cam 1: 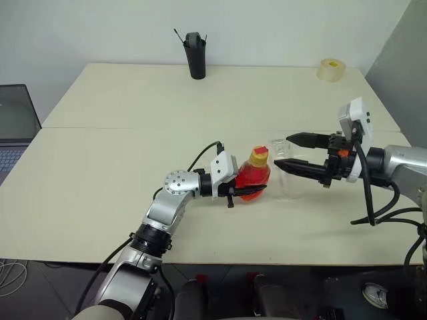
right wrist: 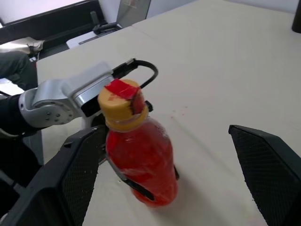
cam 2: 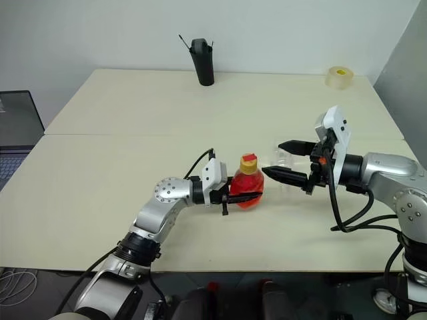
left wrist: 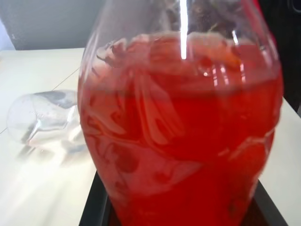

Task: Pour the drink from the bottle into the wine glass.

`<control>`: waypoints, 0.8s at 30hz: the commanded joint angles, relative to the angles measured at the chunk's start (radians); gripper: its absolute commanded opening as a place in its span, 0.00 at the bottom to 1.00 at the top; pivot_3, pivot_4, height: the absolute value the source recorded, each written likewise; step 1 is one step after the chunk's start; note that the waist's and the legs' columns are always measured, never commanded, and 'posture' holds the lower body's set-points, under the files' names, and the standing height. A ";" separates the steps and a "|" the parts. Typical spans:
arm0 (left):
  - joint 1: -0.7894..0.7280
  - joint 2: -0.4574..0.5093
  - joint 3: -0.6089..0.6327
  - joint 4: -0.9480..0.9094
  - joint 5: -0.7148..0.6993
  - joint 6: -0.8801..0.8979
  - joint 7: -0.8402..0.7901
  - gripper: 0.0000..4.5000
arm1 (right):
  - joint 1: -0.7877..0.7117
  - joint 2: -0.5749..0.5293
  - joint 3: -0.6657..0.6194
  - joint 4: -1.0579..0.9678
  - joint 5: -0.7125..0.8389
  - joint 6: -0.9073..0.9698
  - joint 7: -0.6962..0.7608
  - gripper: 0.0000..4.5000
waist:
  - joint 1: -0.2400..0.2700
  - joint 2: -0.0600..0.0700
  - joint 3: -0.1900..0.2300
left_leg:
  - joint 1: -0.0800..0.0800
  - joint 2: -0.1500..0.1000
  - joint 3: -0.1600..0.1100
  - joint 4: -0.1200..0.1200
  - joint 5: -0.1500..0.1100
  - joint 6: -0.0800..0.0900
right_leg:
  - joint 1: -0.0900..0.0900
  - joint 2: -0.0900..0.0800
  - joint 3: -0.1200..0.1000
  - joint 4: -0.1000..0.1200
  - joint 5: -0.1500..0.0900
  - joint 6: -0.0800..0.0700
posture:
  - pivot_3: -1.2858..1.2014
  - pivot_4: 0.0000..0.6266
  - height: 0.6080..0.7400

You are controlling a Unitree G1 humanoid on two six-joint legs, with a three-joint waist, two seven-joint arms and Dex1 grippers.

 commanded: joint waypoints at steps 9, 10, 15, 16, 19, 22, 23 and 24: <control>-0.018 -0.005 0.010 -0.043 -0.009 -0.025 0.001 0.28 | -0.081 0.100 0.073 -0.040 0.037 0.003 -0.098 1.00 | 0.002 0.000 0.000 | 0.000 0.000 -0.001 0.000 0.000 0.000 | 0.000 0.000 -0.001 0.000 0.000 0.000 | 0.52 0.24 1.00; -0.016 -0.005 0.009 -0.045 -0.010 -0.024 0.002 0.28 | -0.088 0.111 0.079 -0.040 0.041 0.004 -0.104 1.00 | 0.002 0.000 0.000 | -0.001 0.000 -0.001 0.000 0.000 0.000 | 0.000 -0.001 -0.001 0.000 0.000 0.000 | 0.52 0.24 1.00; -0.014 -0.007 0.009 -0.048 -0.010 -0.022 0.007 0.28 | -0.133 0.171 0.120 -0.019 0.033 0.003 -0.134 1.00 | 0.001 0.000 0.000 | 0.000 0.000 -0.001 0.000 0.000 0.000 | 0.000 0.000 -0.001 0.000 0.000 0.000 | 0.52 0.24 1.00; -0.014 -0.008 0.010 -0.049 -0.010 -0.021 0.008 0.28 | -0.141 0.182 0.128 -0.012 0.028 0.000 -0.140 1.00 | 0.001 0.000 0.000 | 0.000 0.000 -0.001 0.000 0.000 0.000 | 0.000 0.000 -0.001 0.000 0.000 0.000 | 0.52 0.24 1.00; -0.014 -0.010 0.010 -0.049 -0.011 -0.022 0.009 0.28 | -0.159 0.211 0.149 0.014 0.003 -0.012 -0.155 1.00 | 0.002 0.000 0.000 | -0.001 -0.001 -0.001 0.000 0.000 0.000 | 0.000 -0.001 -0.001 0.000 0.000 0.000 | 0.52 0.24 1.00; -0.013 -0.010 0.009 -0.048 -0.012 -0.022 0.010 0.28 | -0.169 0.230 0.164 0.045 -0.033 -0.026 -0.168 1.00 | 0.002 0.000 0.000 | -0.001 0.000 -0.001 0.000 0.000 0.000 | 0.000 -0.001 -0.001 0.000 0.000 0.000 | 0.52 0.24 1.00; -0.013 -0.011 0.009 -0.048 -0.011 -0.022 0.010 0.28 | -0.170 0.235 0.164 0.056 -0.042 -0.029 -0.171 1.00 | 0.002 0.000 0.000 | -0.001 0.000 -0.001 0.000 0.000 0.000 | 0.000 -0.001 -0.001 0.000 0.000 0.000 | 0.52 0.24 1.00; -0.012 -0.011 0.008 -0.048 -0.010 -0.022 0.011 0.28 | -0.170 0.239 0.162 0.066 -0.048 -0.031 -0.172 1.00 | 0.002 0.000 0.000 | -0.001 0.000 -0.001 0.000 0.000 0.000 | 0.000 -0.001 -0.001 0.000 0.000 0.000 | 0.52 0.24 1.00</control>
